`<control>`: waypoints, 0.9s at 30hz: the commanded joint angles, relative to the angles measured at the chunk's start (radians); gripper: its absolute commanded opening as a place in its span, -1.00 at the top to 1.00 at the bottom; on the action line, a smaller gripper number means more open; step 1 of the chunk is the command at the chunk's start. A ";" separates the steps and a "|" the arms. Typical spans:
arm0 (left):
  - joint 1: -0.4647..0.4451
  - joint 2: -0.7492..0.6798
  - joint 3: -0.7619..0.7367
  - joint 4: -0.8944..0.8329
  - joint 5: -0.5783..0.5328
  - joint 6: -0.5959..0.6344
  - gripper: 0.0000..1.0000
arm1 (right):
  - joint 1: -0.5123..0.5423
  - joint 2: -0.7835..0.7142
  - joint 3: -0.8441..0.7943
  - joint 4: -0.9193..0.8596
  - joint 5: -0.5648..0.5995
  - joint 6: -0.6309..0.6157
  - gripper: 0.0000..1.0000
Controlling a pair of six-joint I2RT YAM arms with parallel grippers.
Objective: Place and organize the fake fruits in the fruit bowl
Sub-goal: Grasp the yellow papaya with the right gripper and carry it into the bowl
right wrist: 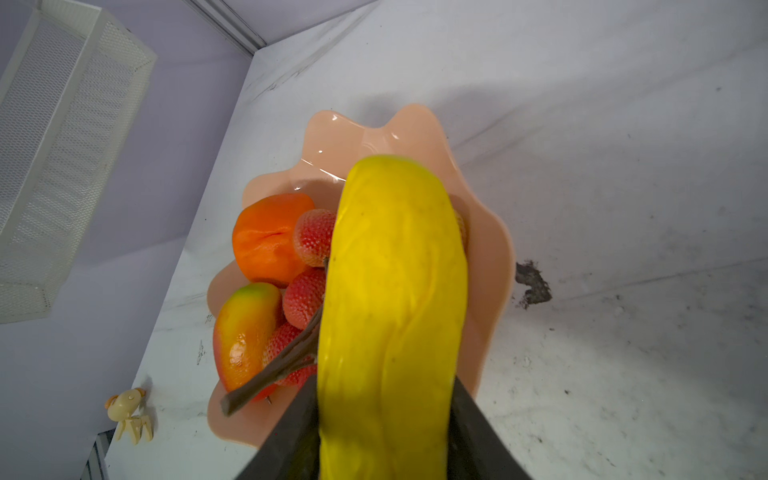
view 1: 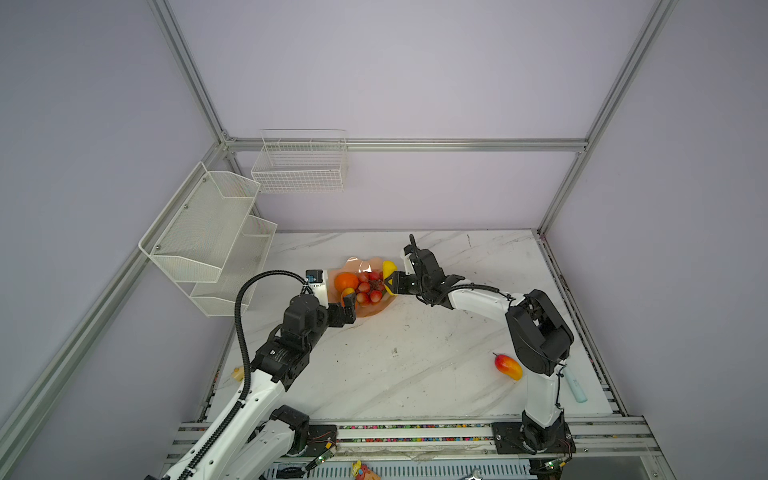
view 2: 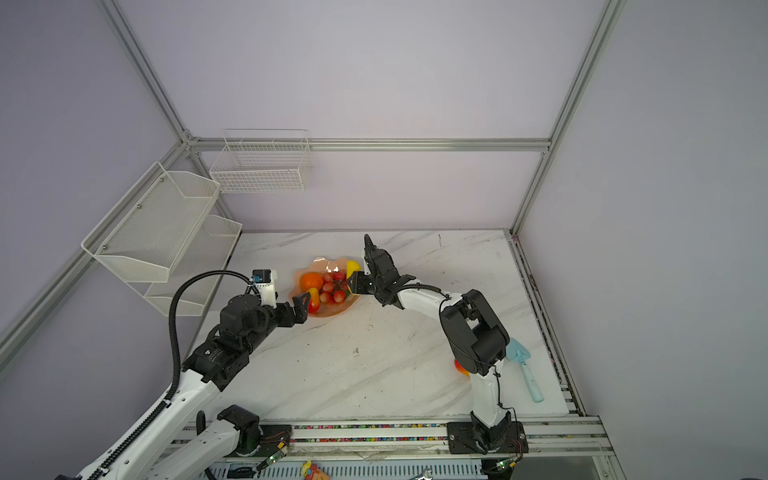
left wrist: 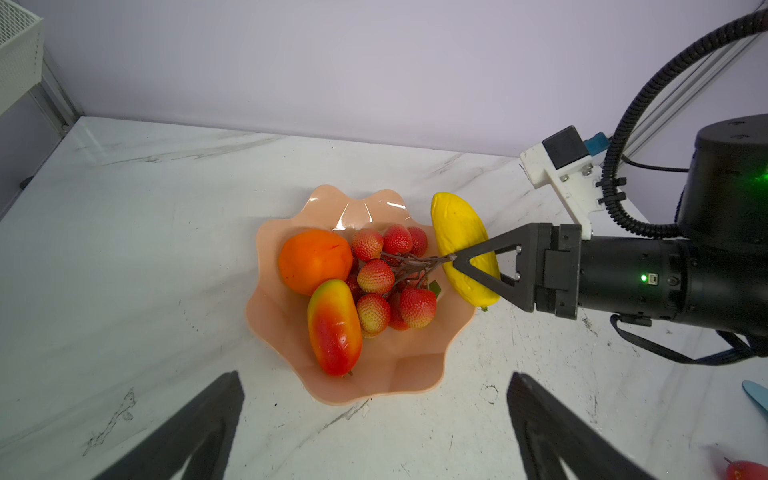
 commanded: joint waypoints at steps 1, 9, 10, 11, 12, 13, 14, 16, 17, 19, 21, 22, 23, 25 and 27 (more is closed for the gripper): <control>0.009 -0.008 -0.035 0.015 0.018 -0.011 -1.00 | -0.001 0.016 0.030 0.020 0.016 0.030 0.07; 0.009 -0.005 -0.034 0.014 0.027 -0.013 -1.00 | 0.002 0.058 0.066 0.006 0.012 0.024 -0.04; 0.009 -0.007 -0.035 0.012 0.029 -0.013 -1.00 | 0.002 0.061 0.067 0.004 0.013 0.024 -0.08; 0.010 -0.007 -0.036 0.011 0.031 -0.013 -1.00 | 0.002 0.062 0.068 0.004 0.015 0.023 -0.11; 0.009 -0.009 -0.036 0.011 0.032 -0.014 -1.00 | 0.002 0.063 0.070 0.003 0.015 0.023 -0.13; 0.009 -0.010 -0.037 0.011 0.033 -0.013 -1.00 | 0.002 0.063 0.069 0.003 0.015 0.023 -0.15; 0.010 -0.012 -0.037 0.011 0.033 -0.013 -1.00 | 0.002 0.065 0.070 0.001 0.015 0.023 -0.17; 0.009 -0.011 -0.037 0.011 0.034 -0.014 -1.00 | 0.002 0.067 0.074 -0.002 0.013 0.020 -0.19; 0.008 -0.011 -0.037 0.011 0.033 -0.013 -1.00 | 0.002 0.067 0.076 -0.004 0.013 0.019 -0.21; 0.009 -0.010 -0.037 0.011 0.035 -0.012 -1.00 | 0.003 0.062 0.077 -0.007 0.017 0.016 -0.23; 0.009 -0.010 -0.037 0.013 0.043 -0.011 -1.00 | 0.003 0.049 0.078 -0.023 0.033 0.005 -0.27; 0.009 -0.008 -0.039 0.018 0.057 -0.011 -1.00 | 0.004 0.029 0.076 -0.037 0.051 -0.004 -0.30; 0.009 -0.006 -0.040 0.030 0.083 -0.010 -1.00 | 0.003 0.005 0.069 -0.054 0.075 -0.013 -0.34; 0.009 0.005 -0.049 0.075 0.165 0.003 -1.00 | 0.003 -0.059 0.040 -0.092 0.132 -0.019 -0.40; 0.008 0.029 -0.060 0.140 0.285 0.026 -1.00 | 0.000 -0.141 -0.016 -0.152 0.211 0.001 -0.48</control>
